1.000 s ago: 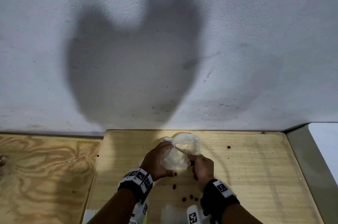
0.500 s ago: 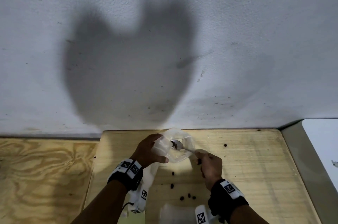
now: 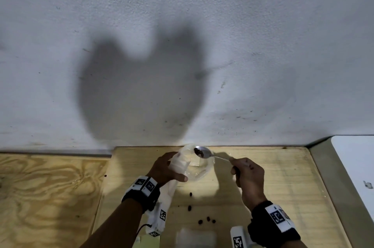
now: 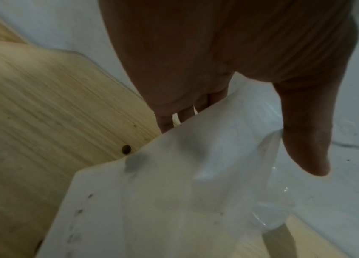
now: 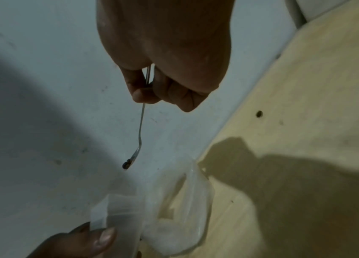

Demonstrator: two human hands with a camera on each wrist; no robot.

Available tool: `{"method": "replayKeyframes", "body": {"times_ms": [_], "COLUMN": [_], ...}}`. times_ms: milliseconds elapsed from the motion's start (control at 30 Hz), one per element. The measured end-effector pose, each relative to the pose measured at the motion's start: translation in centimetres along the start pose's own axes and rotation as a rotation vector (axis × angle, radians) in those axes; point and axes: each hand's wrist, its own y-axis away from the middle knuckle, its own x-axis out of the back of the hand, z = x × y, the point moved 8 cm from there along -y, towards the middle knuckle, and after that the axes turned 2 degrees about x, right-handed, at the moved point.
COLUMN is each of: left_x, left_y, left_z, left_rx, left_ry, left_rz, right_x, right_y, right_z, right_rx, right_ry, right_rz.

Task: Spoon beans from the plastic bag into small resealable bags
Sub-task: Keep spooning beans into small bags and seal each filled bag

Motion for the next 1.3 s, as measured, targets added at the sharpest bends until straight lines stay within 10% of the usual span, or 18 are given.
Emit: {"method": "replayKeyframes", "body": {"times_ms": [467,767,1300], "left_x": [-0.4,-0.2,3.6], "left_y": [0.6,1.5,9.5], "left_z": [0.9,1.4,-2.8], "left_rx": [-0.034,-0.077,-0.163], "left_ry": [-0.054,-0.017,0.144], "left_rz": [0.001,0.013,0.174], "right_x": [-8.4,-2.9,-2.4], "right_y": [0.9,-1.6,-0.8], "right_z": [-6.3,-5.3,0.7], "right_rx": [0.604,0.398,-0.048], "right_ry": [0.661,0.308,1.038], "right_rz": [-0.481,-0.089,-0.313]}}
